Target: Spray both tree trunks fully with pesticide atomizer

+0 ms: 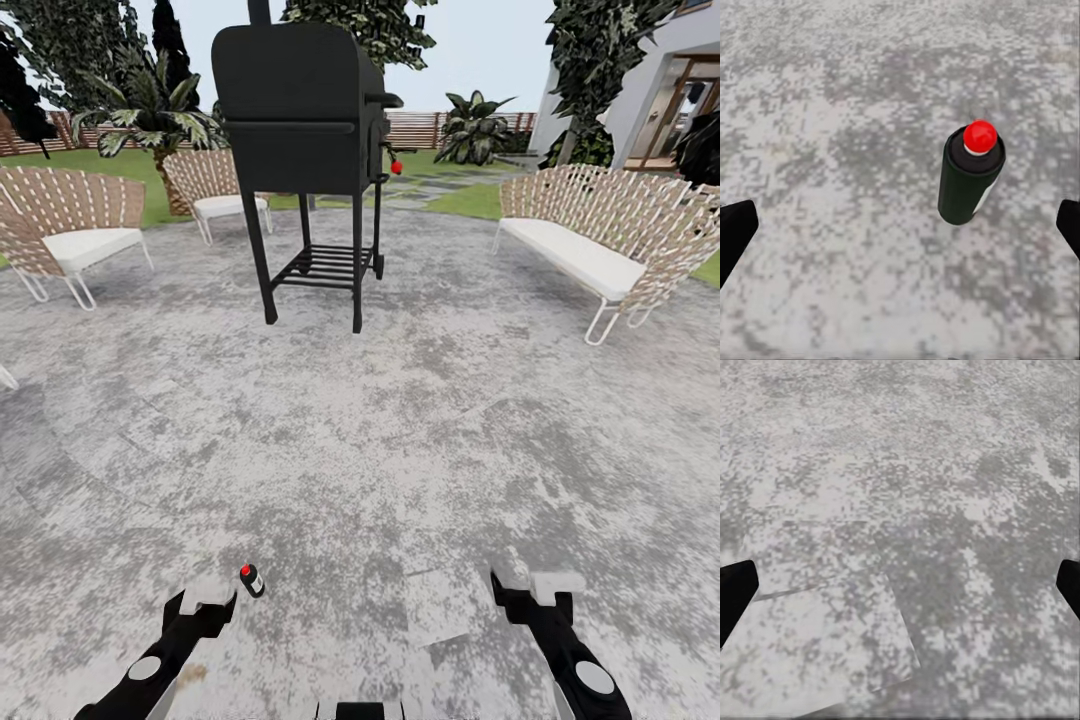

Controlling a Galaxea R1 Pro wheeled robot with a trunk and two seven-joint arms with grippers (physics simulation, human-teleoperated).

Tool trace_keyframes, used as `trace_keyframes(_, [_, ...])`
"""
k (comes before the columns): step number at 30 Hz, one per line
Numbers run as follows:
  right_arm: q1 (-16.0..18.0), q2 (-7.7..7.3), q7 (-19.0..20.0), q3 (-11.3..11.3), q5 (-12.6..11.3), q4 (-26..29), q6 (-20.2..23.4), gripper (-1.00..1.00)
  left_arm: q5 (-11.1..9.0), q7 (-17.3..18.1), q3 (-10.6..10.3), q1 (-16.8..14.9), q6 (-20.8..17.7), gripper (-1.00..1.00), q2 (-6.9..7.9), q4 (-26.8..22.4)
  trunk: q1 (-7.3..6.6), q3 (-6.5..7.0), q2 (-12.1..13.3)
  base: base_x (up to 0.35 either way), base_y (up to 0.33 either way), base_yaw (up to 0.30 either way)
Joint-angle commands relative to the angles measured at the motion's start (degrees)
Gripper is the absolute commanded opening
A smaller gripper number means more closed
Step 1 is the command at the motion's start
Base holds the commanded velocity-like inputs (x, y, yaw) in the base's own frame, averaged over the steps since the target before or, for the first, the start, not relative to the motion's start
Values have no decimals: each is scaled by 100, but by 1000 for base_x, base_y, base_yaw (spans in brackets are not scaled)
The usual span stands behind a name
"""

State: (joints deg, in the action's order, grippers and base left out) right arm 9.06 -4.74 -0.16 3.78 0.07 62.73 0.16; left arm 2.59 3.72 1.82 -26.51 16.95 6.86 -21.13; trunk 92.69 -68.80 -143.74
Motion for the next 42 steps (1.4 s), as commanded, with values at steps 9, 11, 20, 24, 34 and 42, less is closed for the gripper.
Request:
trace_keyframes(9, [0, -1, -2, 0, 2, 3, 1, 100, 22, 23, 20, -3, 18, 100, -1, -13, 22, -204, -14, 0, 0, 0])
trace_keyframes(11, [0, -1, -2, 0, 2, 3, 1, 100, 22, 23, 20, -3, 18, 100, -1, -15, 22, -204, -14, 0, 0, 0])
trace_keyframes(20, [0, 0, -2, 0, 2, 3, 1, 100, 31, 24, -1, -3, 15, 100, -8, -30, 22, -204, -14, 63, -35, 0])
trace_keyframes(24, [0, 0, -2, 0, 2, 1, 1, 100, 31, 24, -5, -3, 11, 100, -9, -31, 22, -204, -14, 220, -149, 0])
trace_keyframes(34, [0, -1, -2, 0, 2, 3, 1, 100, 31, 23, 1, -3, 18, 100, -10, -40, 22, -204, -14, 115, -75, 0])
trace_keyframes(42, [0, -1, 6, -8, -6, 3, 4, 100, 31, 23, 19, -3, 23, 100, -5, -55, 22, -204, -14, 46, -17, 0])
